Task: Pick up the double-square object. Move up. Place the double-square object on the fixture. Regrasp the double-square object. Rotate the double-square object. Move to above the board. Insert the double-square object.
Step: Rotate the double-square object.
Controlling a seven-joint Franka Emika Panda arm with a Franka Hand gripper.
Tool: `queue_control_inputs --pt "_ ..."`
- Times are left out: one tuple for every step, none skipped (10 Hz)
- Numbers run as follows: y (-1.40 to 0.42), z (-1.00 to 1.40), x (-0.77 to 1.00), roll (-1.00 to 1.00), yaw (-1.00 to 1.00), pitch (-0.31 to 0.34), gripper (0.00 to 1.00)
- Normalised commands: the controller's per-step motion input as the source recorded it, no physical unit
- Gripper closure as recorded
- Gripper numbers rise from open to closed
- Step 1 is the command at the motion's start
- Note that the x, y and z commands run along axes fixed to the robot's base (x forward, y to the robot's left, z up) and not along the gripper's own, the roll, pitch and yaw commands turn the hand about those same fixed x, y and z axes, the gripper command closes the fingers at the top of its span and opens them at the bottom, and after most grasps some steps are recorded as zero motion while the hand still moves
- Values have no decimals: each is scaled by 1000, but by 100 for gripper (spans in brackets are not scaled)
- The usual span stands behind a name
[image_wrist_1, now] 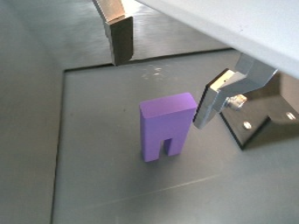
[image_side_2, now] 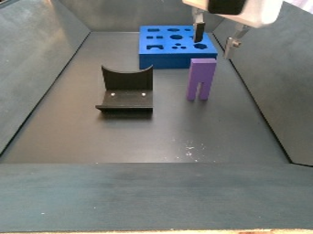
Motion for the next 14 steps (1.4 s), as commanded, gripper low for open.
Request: queue_control_inputs --pt "0 -39 47 2 1000 -13 0" --pt "0 -39 47 2 1000 -14 0" --pt "0 -39 47 3 1000 -15 0" --pt "0 -38 47 3 1000 -17 0" --pt "0 -38 47 3 1000 -18 0" --pt "0 -38 47 3 1000 -21 0" --pt "0 -38 47 4 1000 -23 0" --pt "0 -38 47 5 1000 -27 0" --pt "0 -38 47 5 1000 -30 0" --pt "0 -39 46 7 1000 -39 0" --pt "0 -39 46 7 1000 -44 0" --pt "-1 -40 45 8 711 -50 0" --pt "-1 -40 44 8 543 -50 0" --pt "-1 -41 42 8 303 -48 0"
